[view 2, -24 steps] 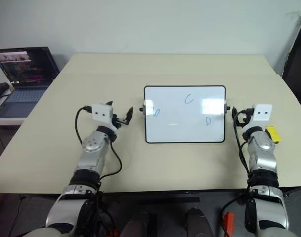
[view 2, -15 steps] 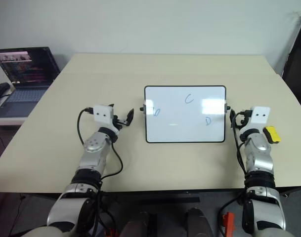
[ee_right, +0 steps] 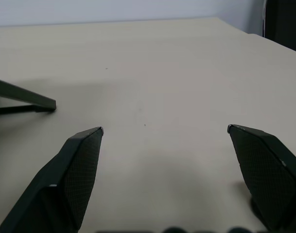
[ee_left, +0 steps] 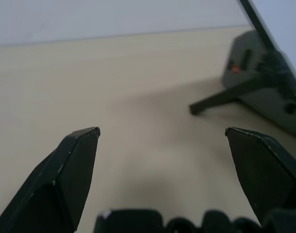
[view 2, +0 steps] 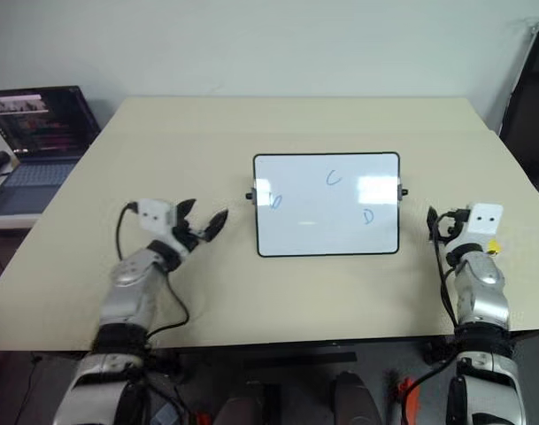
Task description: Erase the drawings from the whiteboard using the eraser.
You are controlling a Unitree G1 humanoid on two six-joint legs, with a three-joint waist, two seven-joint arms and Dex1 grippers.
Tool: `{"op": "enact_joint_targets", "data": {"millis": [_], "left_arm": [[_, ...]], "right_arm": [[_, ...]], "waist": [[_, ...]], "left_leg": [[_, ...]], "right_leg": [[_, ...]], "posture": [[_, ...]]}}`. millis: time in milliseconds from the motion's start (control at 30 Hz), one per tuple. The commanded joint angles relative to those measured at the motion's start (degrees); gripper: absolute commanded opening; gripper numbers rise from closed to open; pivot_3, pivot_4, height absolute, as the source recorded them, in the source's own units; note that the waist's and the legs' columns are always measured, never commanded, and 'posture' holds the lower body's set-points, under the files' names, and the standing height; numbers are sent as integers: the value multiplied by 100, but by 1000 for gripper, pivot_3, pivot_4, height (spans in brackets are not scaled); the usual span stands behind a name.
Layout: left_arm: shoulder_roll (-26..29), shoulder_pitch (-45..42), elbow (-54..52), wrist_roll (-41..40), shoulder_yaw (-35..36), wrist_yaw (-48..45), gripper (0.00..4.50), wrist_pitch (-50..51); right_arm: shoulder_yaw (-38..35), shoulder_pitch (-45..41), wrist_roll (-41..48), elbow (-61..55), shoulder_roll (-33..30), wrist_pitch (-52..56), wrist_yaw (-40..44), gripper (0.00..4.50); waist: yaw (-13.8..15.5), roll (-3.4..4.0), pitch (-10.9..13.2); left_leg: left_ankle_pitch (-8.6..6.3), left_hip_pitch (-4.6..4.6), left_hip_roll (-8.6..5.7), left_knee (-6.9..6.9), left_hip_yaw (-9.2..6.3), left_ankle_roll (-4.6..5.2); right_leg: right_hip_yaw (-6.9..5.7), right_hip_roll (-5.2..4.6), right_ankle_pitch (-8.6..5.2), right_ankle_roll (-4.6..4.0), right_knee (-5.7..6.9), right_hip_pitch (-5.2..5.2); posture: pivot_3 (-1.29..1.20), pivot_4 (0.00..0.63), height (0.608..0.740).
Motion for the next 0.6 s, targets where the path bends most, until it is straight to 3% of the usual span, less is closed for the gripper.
{"op": "enact_joint_targets", "data": {"millis": [33,133,200,433,600], "left_arm": [[654,438,-1790,-1308,-123,-1321,4500,1537],[1106,680,-2611,-1924,-353,-1967,4500,2452],[1103,478,-2838,-2011,-659,-2127,4500,2753],[26,-760,-2055,-1376,-1802,-2319,4500,2609],[-728,-1383,-1089,-786,-2316,-2655,4500,1945]], "right_arm": [[-96,139,173,-581,-387,300,394,4480],[-100,373,308,-1030,-548,692,572,4480],[-160,473,411,-1232,-685,925,700,4480],[-534,875,608,-1669,-1094,1486,858,4480],[-736,895,518,-948,-1702,1646,1174,4480]], "waist": [[5,0,0],[27,7,-4],[59,7,-4],[152,7,-5],[126,10,-6]], "left_leg": [[0,2,0,1,-1,0],[0,7,2,2,-2,0],[0,7,2,3,-5,1],[6,6,-1,17,-1,9],[6,6,-1,9,6,9]], "right_leg": [[0,0,0,0,-1,2],[-2,1,-4,-4,-3,8],[-8,2,-7,-8,-3,10],[-6,4,-4,-2,-7,18],[-2,5,-6,-7,-11,14]], "posture": [[0,150,740],[0,150,740],[0,150,740],[0,150,740],[0,150,740]]}}
